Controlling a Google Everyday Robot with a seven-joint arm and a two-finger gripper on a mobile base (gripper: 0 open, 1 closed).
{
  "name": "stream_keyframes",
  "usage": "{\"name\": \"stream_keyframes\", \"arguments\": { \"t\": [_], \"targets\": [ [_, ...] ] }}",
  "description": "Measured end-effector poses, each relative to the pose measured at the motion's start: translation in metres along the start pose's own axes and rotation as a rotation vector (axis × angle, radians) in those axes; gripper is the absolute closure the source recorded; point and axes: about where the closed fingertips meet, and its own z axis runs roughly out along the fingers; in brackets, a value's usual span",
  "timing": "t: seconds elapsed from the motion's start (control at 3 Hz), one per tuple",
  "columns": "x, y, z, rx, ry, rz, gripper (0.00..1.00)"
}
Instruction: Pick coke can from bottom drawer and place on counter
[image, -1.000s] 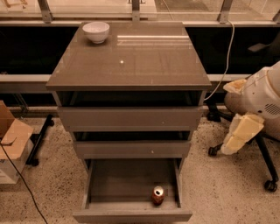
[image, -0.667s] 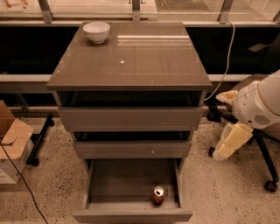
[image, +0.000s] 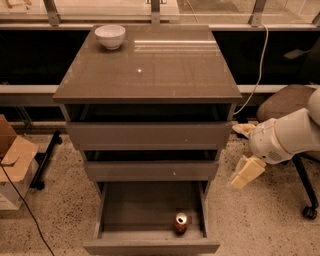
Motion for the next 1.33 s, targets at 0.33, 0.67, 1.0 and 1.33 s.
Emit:
{"name": "stream_keyframes", "arguments": {
  "t": [0.33, 0.67, 1.0, 1.33],
  "targets": [
    [0.029, -0.003, 0.036, 0.023, -0.023, 0.02, 0.0],
    [0.071, -0.007, 0.08, 0.052, -0.069, 0.079, 0.0],
    [0.071, -0.007, 0.08, 0.052, -0.069, 0.079, 0.0],
    [0.079, -0.001, 0.098, 0.042, -0.076, 0.145, 0.0]
  ]
}}
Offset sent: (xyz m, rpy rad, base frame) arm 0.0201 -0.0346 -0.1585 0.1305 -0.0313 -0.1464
